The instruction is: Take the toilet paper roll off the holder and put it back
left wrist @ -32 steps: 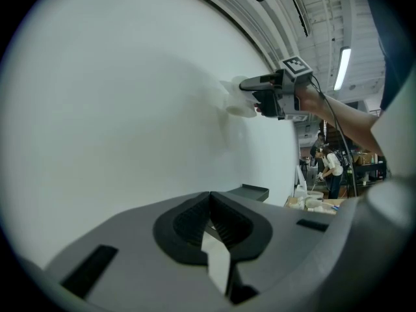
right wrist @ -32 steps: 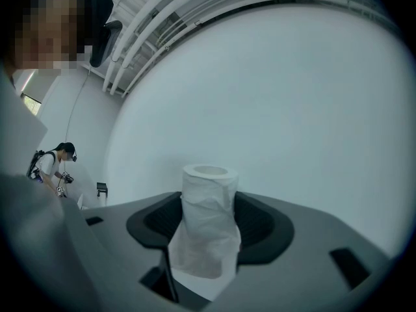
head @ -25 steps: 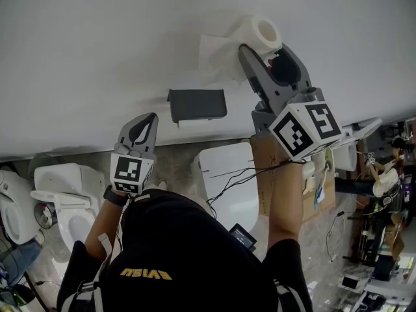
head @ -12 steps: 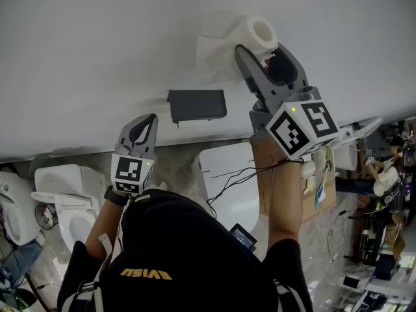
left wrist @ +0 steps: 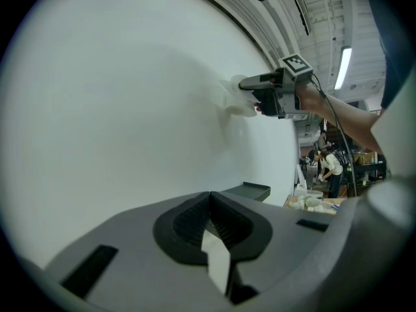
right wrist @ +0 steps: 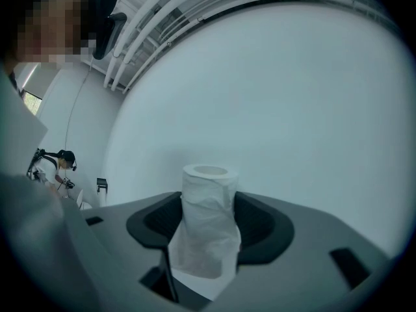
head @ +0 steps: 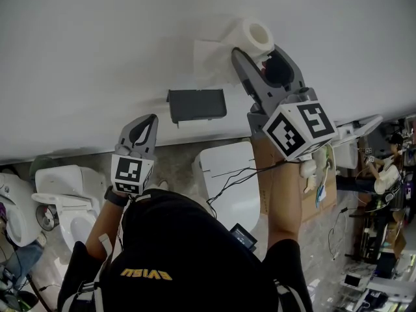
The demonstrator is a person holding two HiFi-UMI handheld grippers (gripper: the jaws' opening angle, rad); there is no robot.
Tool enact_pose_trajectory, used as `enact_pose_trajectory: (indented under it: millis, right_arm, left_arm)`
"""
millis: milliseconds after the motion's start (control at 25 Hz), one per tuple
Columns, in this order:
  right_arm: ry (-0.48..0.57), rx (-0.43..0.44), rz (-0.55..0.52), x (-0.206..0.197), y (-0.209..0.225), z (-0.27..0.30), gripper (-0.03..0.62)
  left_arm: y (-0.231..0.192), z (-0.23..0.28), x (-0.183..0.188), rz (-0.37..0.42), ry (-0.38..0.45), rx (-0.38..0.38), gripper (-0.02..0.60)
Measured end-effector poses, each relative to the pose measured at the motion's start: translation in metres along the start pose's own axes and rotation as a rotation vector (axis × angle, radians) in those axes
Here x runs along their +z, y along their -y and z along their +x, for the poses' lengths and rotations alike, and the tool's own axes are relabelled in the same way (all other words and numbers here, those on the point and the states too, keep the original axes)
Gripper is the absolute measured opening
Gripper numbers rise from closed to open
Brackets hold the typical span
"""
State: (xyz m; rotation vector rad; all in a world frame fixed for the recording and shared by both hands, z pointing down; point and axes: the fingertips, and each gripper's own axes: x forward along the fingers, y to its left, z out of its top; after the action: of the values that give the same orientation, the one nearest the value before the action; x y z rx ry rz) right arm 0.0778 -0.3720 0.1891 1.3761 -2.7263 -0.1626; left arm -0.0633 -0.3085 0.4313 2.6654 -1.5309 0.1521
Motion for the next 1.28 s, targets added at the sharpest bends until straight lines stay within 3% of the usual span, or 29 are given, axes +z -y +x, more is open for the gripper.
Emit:
enact_pose_trajectory:
  millis: [1280]
  right_arm:
    - [-0.107,-0.019,0.052,-0.070,-0.002,0.008,0.252]
  left_arm:
    - [-0.001,0.007,-0.012,-0.005,-0.011,-0.006,0.011]
